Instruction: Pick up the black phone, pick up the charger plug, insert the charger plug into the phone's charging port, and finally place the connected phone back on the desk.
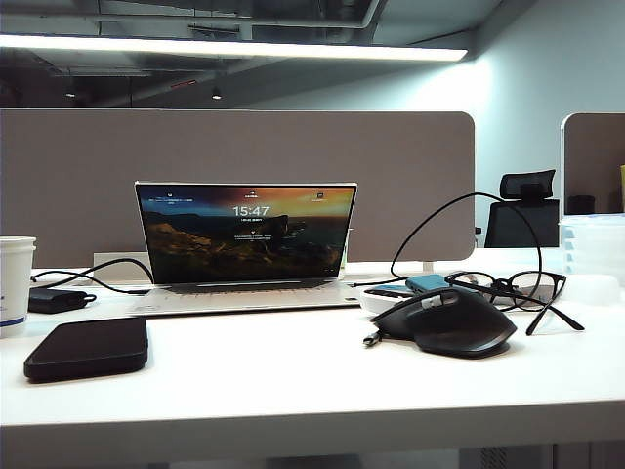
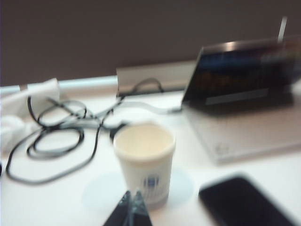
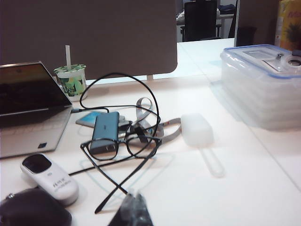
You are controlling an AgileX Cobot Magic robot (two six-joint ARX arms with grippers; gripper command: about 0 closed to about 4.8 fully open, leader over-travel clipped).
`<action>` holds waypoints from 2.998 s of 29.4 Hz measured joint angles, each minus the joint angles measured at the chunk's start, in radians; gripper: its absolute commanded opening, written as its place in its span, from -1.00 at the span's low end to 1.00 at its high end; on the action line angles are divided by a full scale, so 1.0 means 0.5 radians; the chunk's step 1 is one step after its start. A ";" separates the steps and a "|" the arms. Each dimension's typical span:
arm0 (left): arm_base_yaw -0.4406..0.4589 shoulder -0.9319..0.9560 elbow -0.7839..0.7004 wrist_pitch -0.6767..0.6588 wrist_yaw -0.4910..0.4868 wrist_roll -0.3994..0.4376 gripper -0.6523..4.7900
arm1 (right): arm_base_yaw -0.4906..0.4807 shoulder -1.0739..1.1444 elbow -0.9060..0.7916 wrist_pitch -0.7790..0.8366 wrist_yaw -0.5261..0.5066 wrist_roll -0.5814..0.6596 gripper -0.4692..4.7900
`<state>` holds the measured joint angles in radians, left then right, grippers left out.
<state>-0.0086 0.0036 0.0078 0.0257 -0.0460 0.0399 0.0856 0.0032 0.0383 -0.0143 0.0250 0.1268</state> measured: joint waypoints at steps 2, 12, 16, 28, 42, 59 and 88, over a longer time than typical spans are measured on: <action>0.000 -0.001 0.012 0.094 -0.001 -0.119 -0.78 | 0.000 0.000 0.095 -0.066 0.001 0.001 -0.85; 0.000 0.047 0.407 -0.053 -0.151 -0.443 -0.78 | 0.001 0.174 0.644 -0.197 0.001 0.001 -0.85; 0.000 0.185 0.579 -0.101 -0.157 -0.449 -0.78 | 0.002 0.417 0.872 -0.204 0.001 0.001 -0.84; 0.000 0.816 1.167 -0.260 -0.157 -0.562 -0.78 | 0.003 1.283 1.614 -0.250 -0.223 -0.060 -0.85; -0.001 1.396 1.683 -0.827 0.320 -0.773 -0.78 | 0.229 1.739 1.915 -0.269 -0.586 -0.069 -0.85; -0.001 1.865 1.697 -1.128 0.595 -0.737 -0.78 | 1.106 2.345 1.929 -0.245 -0.408 -0.114 -0.85; -0.001 2.130 1.036 -0.552 0.932 -0.791 -0.28 | 1.225 3.415 2.264 0.021 -0.576 -0.162 -0.85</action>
<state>-0.0090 1.0687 0.5259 -0.2501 0.4198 -0.3557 0.6983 1.7107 1.1706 -0.0040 -0.2630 0.0460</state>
